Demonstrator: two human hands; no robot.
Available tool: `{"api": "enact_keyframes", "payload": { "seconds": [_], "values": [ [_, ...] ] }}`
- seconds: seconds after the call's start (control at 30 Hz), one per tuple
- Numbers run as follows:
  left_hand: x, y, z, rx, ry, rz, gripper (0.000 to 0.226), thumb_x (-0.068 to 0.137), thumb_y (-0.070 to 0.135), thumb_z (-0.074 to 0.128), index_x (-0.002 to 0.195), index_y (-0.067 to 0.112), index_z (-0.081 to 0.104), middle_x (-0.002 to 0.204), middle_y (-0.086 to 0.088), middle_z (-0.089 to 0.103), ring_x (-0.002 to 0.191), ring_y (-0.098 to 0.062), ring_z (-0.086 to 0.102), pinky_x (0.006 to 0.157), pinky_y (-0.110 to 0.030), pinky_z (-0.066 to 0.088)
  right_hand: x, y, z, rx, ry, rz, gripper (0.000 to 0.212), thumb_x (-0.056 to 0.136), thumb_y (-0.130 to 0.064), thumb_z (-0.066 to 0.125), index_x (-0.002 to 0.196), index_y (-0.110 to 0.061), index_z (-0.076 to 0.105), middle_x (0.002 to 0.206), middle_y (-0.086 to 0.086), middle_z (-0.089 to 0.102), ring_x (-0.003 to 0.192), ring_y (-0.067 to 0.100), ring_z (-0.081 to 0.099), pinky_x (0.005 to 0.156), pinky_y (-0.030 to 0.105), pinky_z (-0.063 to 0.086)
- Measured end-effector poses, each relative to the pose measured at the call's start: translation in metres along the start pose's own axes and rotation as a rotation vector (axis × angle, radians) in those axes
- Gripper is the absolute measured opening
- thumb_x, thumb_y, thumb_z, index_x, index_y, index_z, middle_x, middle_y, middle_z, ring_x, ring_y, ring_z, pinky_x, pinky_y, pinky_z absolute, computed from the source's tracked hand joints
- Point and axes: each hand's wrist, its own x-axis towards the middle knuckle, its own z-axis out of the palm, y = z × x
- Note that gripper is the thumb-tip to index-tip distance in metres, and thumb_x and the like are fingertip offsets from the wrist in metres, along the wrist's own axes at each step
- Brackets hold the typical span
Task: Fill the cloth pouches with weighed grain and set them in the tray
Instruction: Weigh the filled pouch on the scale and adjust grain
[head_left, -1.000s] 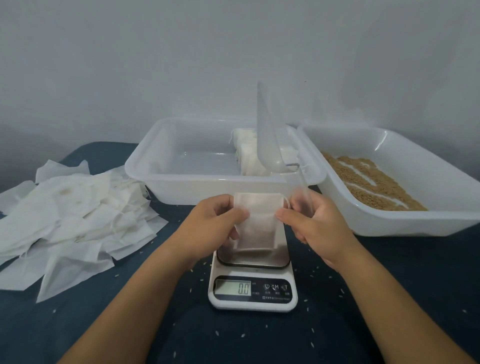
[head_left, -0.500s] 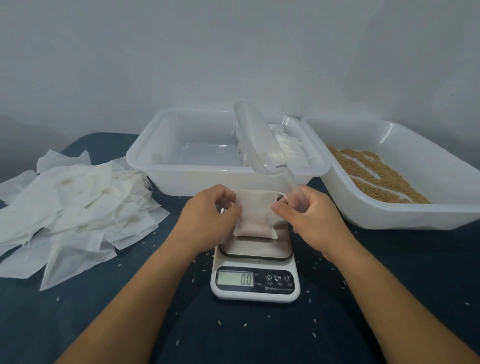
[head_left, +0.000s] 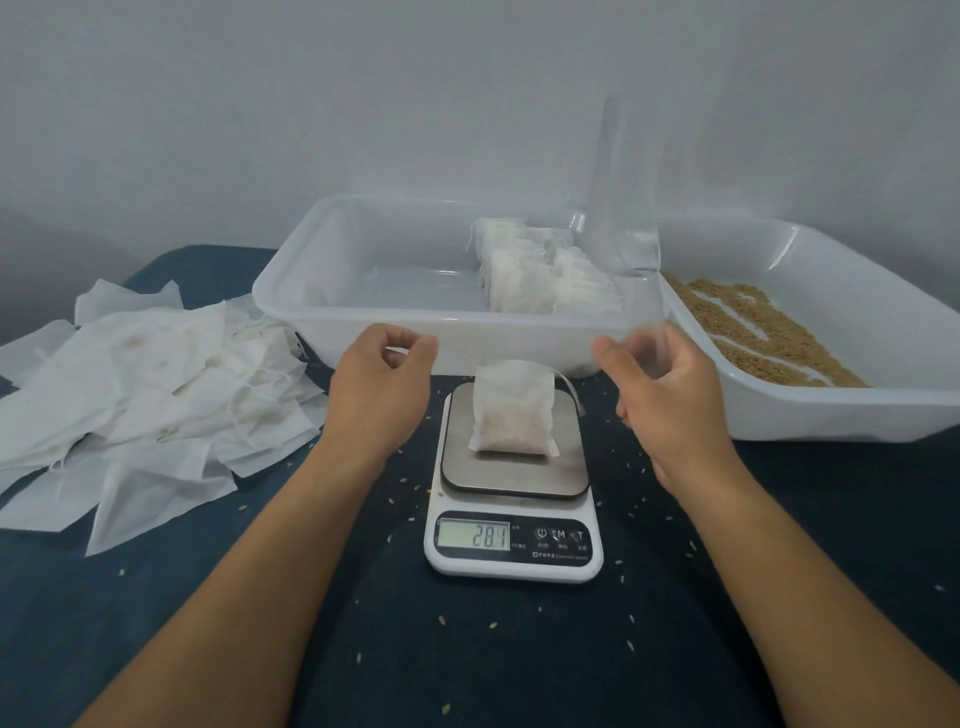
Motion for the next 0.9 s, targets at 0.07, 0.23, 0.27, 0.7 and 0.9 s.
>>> {"api": "enact_keyframes", "payload": {
  "seconds": [0.07, 0.23, 0.27, 0.7, 0.9],
  "values": [
    [0.0, 0.0, -0.001, -0.024, 0.016, -0.013, 0.008, 0.095, 0.038, 0.065, 0.09, 0.032, 0.064, 0.071, 0.013, 0.059, 0.048, 0.009, 0.053, 0.049, -0.019, 0.041, 0.0, 0.001, -0.001, 0.013, 0.011, -0.012, 0.025, 0.092, -0.038, 0.075, 0.077, -0.028, 0.058, 0.065, -0.017, 0.059, 0.053, -0.003, 0.053, 0.048, 0.012, 0.047],
    [-0.004, 0.003, 0.0, 0.008, -0.021, 0.0, 0.007, 0.095, 0.036, 0.066, 0.091, 0.031, 0.065, 0.073, 0.009, 0.065, 0.048, 0.007, 0.056, 0.045, -0.015, 0.042, 0.0, 0.003, -0.001, -0.036, -0.005, -0.017, 0.025, 0.092, -0.039, 0.074, 0.078, -0.028, 0.057, 0.066, -0.017, 0.06, 0.053, -0.001, 0.053, 0.051, 0.015, 0.048],
    [-0.005, 0.003, 0.0, 0.033, -0.045, 0.005, 0.006, 0.095, 0.037, 0.065, 0.092, 0.031, 0.065, 0.074, 0.008, 0.068, 0.048, 0.006, 0.056, 0.049, -0.02, 0.043, 0.0, 0.004, -0.001, -0.072, -0.016, -0.026, 0.026, 0.092, -0.04, 0.074, 0.078, -0.028, 0.056, 0.068, -0.016, 0.061, 0.053, -0.001, 0.053, 0.054, 0.019, 0.049],
    [-0.015, 0.002, 0.003, 0.314, -0.225, 0.11, 0.008, 0.096, 0.044, 0.061, 0.096, 0.037, 0.058, 0.072, 0.02, 0.073, 0.081, -0.003, 0.072, 0.079, -0.029, 0.052, -0.006, 0.011, 0.006, -0.444, -0.16, -0.092, 0.045, 0.089, -0.047, 0.072, 0.08, -0.007, 0.055, 0.073, 0.005, 0.061, 0.067, 0.011, 0.054, 0.06, 0.023, 0.045],
    [-0.015, 0.002, 0.002, 0.322, -0.222, 0.097, 0.008, 0.096, 0.046, 0.061, 0.096, 0.039, 0.057, 0.072, 0.025, 0.072, 0.083, -0.002, 0.071, 0.076, -0.029, 0.052, -0.006, 0.01, 0.007, -0.465, -0.175, -0.088, 0.046, 0.089, -0.047, 0.073, 0.079, -0.007, 0.052, 0.074, 0.009, 0.062, 0.063, 0.016, 0.051, 0.057, 0.026, 0.043]
  ]
}}
